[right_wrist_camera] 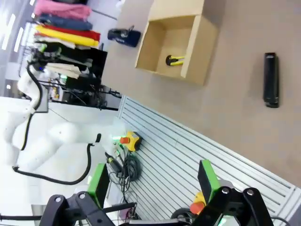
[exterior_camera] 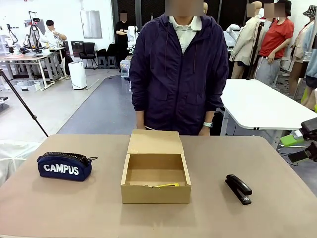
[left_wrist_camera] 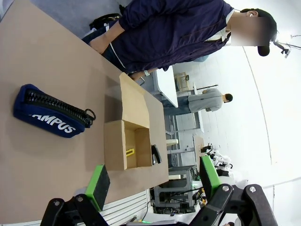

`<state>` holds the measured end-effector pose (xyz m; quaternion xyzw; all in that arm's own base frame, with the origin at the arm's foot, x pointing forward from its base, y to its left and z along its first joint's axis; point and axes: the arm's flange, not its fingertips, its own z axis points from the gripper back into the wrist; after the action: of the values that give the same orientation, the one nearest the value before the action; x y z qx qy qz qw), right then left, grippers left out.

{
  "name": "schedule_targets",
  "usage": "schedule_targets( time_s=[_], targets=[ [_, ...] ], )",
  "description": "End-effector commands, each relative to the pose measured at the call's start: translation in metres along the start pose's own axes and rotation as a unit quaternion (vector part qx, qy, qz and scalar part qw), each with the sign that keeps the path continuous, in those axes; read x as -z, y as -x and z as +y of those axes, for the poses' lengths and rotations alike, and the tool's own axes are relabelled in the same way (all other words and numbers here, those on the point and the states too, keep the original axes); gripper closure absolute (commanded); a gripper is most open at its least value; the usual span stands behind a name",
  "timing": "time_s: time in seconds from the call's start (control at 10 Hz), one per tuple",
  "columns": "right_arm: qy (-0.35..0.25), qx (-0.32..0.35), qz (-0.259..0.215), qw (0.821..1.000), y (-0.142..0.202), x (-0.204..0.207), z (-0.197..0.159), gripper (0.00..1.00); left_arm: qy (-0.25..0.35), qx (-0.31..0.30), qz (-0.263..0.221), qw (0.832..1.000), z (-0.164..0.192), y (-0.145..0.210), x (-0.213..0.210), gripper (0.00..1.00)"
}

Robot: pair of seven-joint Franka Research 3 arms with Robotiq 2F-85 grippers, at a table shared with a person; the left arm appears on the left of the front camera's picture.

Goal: Pack the items into the box.
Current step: Pick up the item specified by the human and place it in the Mailer Box.

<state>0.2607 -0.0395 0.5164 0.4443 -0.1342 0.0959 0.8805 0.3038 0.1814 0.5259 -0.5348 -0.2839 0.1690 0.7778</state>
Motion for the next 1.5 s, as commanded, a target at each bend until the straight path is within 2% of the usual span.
schedule_targets(
  time_s=[0.0,1.4],
  targets=[
    [0.011,-0.021,0.006,1.0,0.0105,-0.0063,0.0143,0.0,0.01,0.0,-0.003,1.0,-0.0012,-0.0004,0.0001,0.0],
    [0.011,-0.021,0.006,1.0,0.0105,-0.0063,0.0143,0.0,0.01,0.0,-0.003,1.0,-0.0012,-0.0004,0.0001,0.0]
  ],
)
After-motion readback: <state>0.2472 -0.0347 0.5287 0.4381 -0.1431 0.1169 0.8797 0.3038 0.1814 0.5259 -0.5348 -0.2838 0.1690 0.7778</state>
